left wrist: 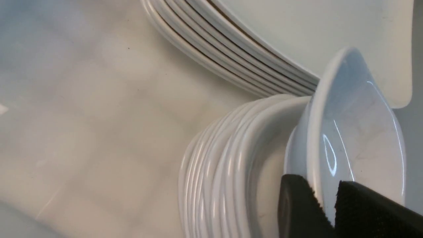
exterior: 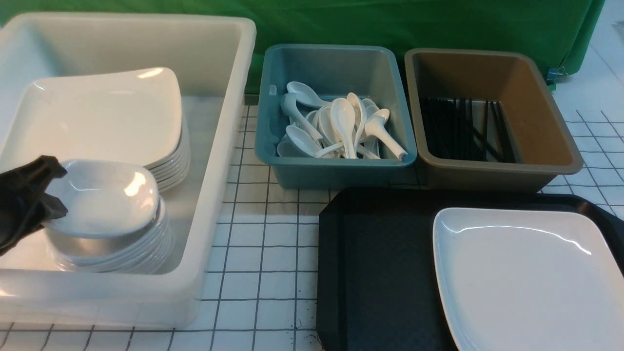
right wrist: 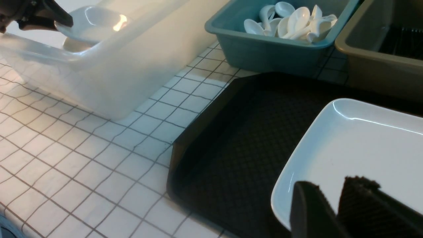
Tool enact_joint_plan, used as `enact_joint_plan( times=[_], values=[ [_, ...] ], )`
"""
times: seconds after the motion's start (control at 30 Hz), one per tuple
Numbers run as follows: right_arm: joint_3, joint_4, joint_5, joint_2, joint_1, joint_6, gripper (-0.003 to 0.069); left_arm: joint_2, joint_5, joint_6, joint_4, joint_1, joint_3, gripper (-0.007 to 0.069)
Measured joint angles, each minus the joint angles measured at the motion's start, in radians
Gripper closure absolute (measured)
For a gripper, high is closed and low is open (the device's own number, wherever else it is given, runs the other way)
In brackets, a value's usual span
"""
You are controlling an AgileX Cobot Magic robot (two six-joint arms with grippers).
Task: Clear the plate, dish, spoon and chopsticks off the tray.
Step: Use the left arm to put the small plate into the large storage box on the left, then use the left arm to grab a plate from the dinner plate
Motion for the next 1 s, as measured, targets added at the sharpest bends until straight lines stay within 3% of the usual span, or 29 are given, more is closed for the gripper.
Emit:
enact_joint_plan(
  times=[0.17, 0.33, 0.47, 0.57, 0.73, 0.83, 0.9, 1.0],
  values=[
    [0.000, 0.000, 0.000, 0.000, 0.000, 0.000, 0.0460, -0.008, 0.043, 0.000, 0.086, 0.000, -0.007, 0.0282],
    [0.000, 0.000, 0.000, 0.000, 0.000, 0.000, 0.0460, -0.031, 0.060, 0.000, 0.148, 0.000, -0.008, 0.0203],
    [0.000, 0.000, 0.003, 0.000, 0.000, 0.000, 0.0460, -0.059, 0.108, 0.000, 0.158, 0.000, -0.016, 0.0193],
    [0.000, 0.000, 0.003, 0.000, 0.000, 0.000, 0.0460, -0.093, 0.232, 0.000, 0.158, 0.000, -0.066, 0.0207],
    [0.000, -0.002, 0.003, 0.000, 0.000, 0.000, 0.0460, -0.124, 0.518, 0.095, 0.153, 0.000, -0.254, 0.0339],
    [0.000, -0.004, 0.003, 0.000, 0.000, 0.000, 0.0468, -0.128, 0.669, 0.167, 0.102, 0.000, -0.380, 0.0504],
    [0.000, -0.005, 0.004, 0.000, 0.000, 0.000, 0.0510, -0.128, 0.699, 0.215, 0.033, 0.000, -0.418, 0.0580],
    [0.000, -0.005, 0.015, 0.000, 0.000, -0.001, 0.0605, -0.127, 0.718, 0.276, -0.089, 0.000, -0.431, 0.0620]
  ],
)
